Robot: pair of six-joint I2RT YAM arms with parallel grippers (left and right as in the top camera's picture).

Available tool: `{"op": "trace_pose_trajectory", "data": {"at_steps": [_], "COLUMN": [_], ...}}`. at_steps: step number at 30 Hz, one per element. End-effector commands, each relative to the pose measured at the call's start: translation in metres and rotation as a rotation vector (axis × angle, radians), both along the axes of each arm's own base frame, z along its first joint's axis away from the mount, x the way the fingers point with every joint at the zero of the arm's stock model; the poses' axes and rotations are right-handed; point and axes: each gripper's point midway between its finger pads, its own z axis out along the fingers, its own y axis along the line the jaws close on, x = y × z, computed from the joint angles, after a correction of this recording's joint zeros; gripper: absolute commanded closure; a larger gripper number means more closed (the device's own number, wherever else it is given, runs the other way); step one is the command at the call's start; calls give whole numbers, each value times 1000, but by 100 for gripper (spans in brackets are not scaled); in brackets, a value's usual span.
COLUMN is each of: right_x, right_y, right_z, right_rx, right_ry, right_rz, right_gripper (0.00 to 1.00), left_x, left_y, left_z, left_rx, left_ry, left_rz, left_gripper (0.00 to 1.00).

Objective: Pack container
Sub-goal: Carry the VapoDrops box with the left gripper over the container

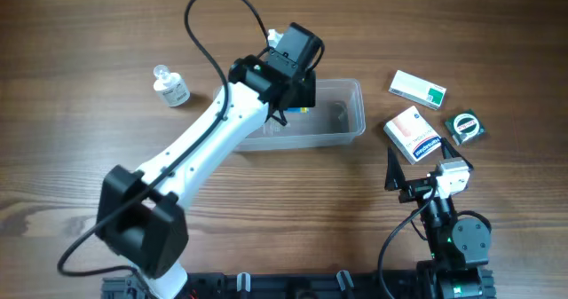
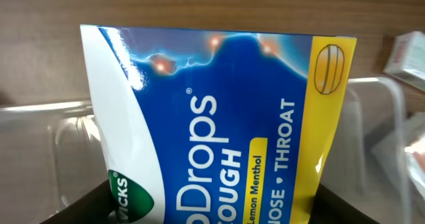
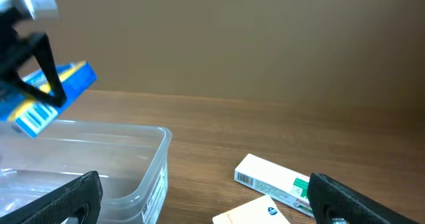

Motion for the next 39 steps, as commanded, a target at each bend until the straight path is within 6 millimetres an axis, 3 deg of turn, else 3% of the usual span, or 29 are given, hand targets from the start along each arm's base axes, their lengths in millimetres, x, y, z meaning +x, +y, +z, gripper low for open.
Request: {"op": "trace_pose_trajectory", "data": {"at_steps": [1,5,11,19,35,39], "right_x": [0,0,0,0,0,0], "right_y": [1,1,1,1,1,1], "right_z": [1,1,1,1,1,1], "right_rx": [-9,-9,-9,-9,-9,-9], "right_ry": [-9,-9,-9,-9,-9,-9], "right_rz": [8,8,8,8,8,8], "right_gripper": [0,0,0,0,0,0], "left_x": [4,-6,-13,-13,-21,-26], "left_y": [3,10,17,16,20,23], "left_z": [-2,-13,-37,-40,-68,-70], "left_rx": [-35,-44,-15,-11,46,71], "left_ry": [12,68,91,85,130,147], "left_rz": [116,210,208,188,152,129], "left_gripper": [30,28,28,32,28,36]}}
